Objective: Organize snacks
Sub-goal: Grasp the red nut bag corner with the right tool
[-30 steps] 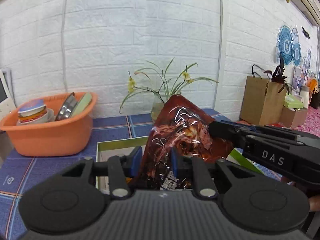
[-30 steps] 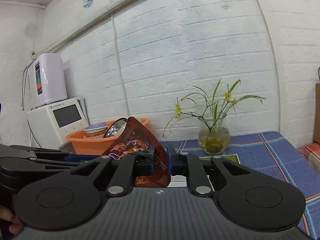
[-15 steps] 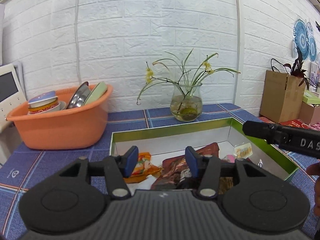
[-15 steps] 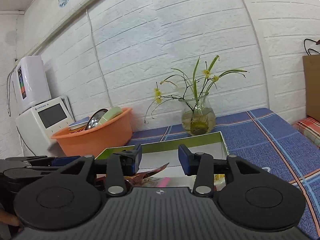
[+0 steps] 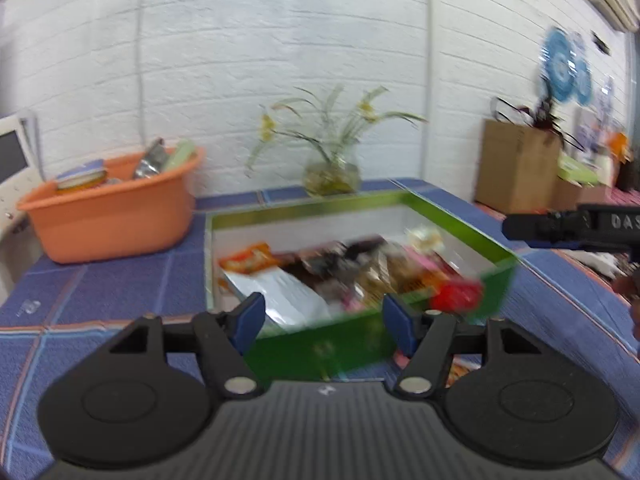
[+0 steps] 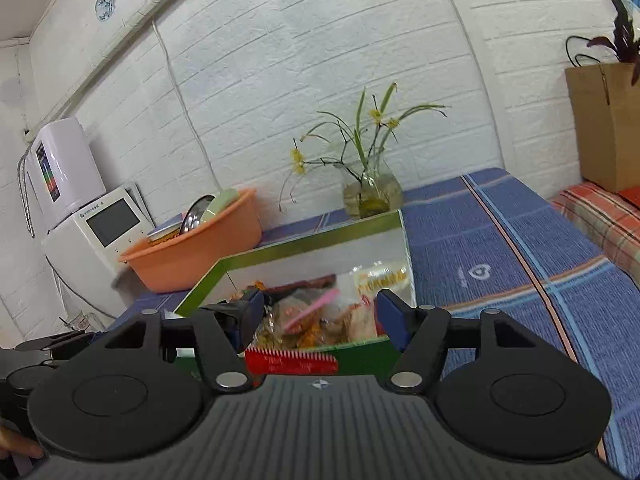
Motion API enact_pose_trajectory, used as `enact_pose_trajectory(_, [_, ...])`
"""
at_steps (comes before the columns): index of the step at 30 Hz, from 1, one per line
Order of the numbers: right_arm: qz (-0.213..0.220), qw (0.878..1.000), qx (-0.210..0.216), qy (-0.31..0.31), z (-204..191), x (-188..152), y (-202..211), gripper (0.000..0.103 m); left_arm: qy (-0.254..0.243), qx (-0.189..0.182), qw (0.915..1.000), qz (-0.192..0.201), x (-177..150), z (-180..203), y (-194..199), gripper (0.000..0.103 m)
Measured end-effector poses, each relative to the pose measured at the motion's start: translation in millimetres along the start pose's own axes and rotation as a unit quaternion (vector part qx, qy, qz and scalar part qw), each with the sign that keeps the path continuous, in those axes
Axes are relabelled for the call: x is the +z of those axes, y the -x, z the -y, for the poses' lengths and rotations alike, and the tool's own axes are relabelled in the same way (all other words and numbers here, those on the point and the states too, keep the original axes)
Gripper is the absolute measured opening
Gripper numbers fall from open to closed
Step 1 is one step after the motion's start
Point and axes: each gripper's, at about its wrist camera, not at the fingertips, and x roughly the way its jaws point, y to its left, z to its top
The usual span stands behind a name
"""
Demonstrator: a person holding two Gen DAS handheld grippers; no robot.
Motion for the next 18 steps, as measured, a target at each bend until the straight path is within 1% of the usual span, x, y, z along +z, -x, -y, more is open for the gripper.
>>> enact_pose_trajectory(2, [-0.022, 1.000, 0.006, -0.021, 9, -10, 10, 0.103, -0.004, -0.036, 0.9991, -0.024, -10, 6, 1, 0.067])
enact_pose_trajectory(5, [-0.078, 0.995, 0.022, -0.055, 22, -29, 17, 0.103, -0.003, -0.089, 0.9933, -0.073, -26, 14, -10, 0.068])
enact_pose_trajectory(8, [-0.129, 0.987, 0.049, -0.083, 31, -45, 13, 0.103, 0.005, -0.103, 0.9863, -0.129, -37, 20, -31, 0.068])
enact_pose_trajectory(9, [-0.139, 0.985, 0.052, -0.090, 32, -47, 11, 0.103, 0.013, -0.108, 0.9844, -0.138, -39, 20, -35, 0.068])
enact_pose_trajectory(10, [-0.144, 0.983, 0.058, -0.095, 33, -50, 10, 0.103, 0.025, -0.118, 0.9832, -0.136, -41, 18, -37, 0.070])
enact_pose_trajectory(14, [-0.163, 0.980, 0.077, -0.087, 28, -49, 1, 0.103, 0.040, -0.151, 0.9779, -0.139, -42, 16, -35, 0.074])
enact_pose_trajectory(15, [-0.173, 0.978, 0.079, -0.085, 26, -49, -3, 0.103, 0.040, -0.162, 0.9759, -0.141, -42, 16, -34, 0.077])
enact_pose_trajectory(17, [-0.202, 0.971, 0.095, -0.086, 24, -52, -12, 0.103, 0.037, -0.180, 0.9725, -0.144, -43, 18, -31, 0.082])
enact_pose_trajectory(18, [-0.202, 0.970, 0.108, -0.085, 25, -52, -13, 0.103, 0.033, -0.187, 0.9709, -0.146, -44, 19, -30, 0.086])
